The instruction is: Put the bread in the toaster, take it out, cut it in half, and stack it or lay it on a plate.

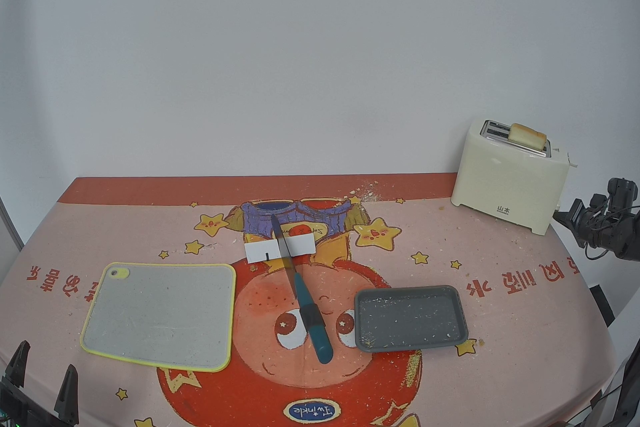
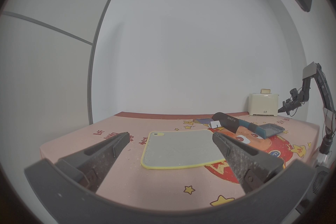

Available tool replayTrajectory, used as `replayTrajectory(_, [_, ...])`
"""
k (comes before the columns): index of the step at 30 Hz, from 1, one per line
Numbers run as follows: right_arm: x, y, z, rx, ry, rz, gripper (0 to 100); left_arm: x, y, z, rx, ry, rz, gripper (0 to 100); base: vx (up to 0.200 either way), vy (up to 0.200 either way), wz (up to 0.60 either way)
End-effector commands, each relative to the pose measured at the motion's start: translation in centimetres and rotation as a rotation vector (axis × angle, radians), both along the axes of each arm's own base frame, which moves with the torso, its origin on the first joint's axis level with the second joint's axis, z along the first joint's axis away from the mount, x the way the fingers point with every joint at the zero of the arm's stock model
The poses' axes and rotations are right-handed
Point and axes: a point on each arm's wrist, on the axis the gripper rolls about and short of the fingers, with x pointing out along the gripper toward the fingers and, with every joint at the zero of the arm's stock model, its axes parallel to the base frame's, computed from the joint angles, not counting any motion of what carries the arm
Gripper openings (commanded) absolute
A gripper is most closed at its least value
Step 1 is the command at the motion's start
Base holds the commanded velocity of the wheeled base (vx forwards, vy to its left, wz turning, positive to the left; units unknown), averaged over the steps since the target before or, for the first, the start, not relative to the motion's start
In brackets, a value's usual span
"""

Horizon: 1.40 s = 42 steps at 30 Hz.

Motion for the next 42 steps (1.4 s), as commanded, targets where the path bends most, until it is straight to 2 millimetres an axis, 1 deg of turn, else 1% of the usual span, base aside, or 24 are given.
replayTrajectory(1, [-0.2, 0.1, 0.1, -0.001, 0.000, 0.003, 0, 0.0, 0.0, -0.5, -0.001, 0.001, 0.001, 100, 0.000, 0.000, 0.00])
replayTrajectory(6, [-0.7, 0.5, -0.1, 0.002, 0.018, 0.007, 0, 0.0, 0.0, -0.5, -0.001, 0.002, 0.000, 100, 0.000, 0.000, 0.00])
replayTrajectory(8, [-1.0, 0.9, 0.3, 0.000, 0.013, 0.015, 0, 0.0, 0.0, -0.5, 0.001, 0.001, 0.000, 100, 0.000, 0.000, 0.00])
replayTrajectory(14, [-1.1, 1.4, 1.0, -0.004, -0.003, 0.027, 0, 0.0, 0.0, -0.5, 0.001, 0.001, 0.001, 100, 0.000, 0.000, 0.00])
replayTrajectory(17, [-1.3, 1.8, 1.0, -0.001, 0.002, 0.034, 0, 0.0, 0.0, -0.5, 0.001, 0.001, 0.000, 100, 0.000, 0.000, 0.00])
replayTrajectory(20, [-1.4, 2.7, 1.0, 0.001, 0.010, 0.058, 0, 0.0, 0.0, -0.5, 0.001, 0.001, 0.000, 100, 0.000, 0.000, 0.00])
replayTrajectory(24, [-1.4, 2.6, 1.0, -0.011, 0.011, 0.042, 0, 0.0, 0.0, -0.5, -0.001, 0.001, 0.000, 100, 0.000, 0.000, 0.00])
replayTrajectory(28, [-1.4, 3.0, 0.9, -0.009, 0.014, 0.050, 0, 0.0, 0.0, -0.5, 0.001, 0.001, 0.000, 100, 0.000, 0.000, 0.00])
replayTrajectory(35, [-1.6, 5.1, 1.4, -0.007, 0.012, 0.109, 0, 0.0, 0.0, -0.5, 0.001, 0.001, 0.000, 100, 0.000, 0.000, 0.00])
replayTrajectory(39, [-1.7, 6.9, 1.3, -0.008, 0.024, 0.149, 0, 0.0, 0.0, -0.5, 0.001, 0.001, 0.000, 100, 0.000, 0.000, 0.00])
replayTrajectory(42, [-1.7, 7.3, 1.2, -0.018, 0.032, 0.145, 0, 0.0, 0.0, -0.5, 0.001, 0.002, 0.001, 100, 0.000, 0.000, 0.00])
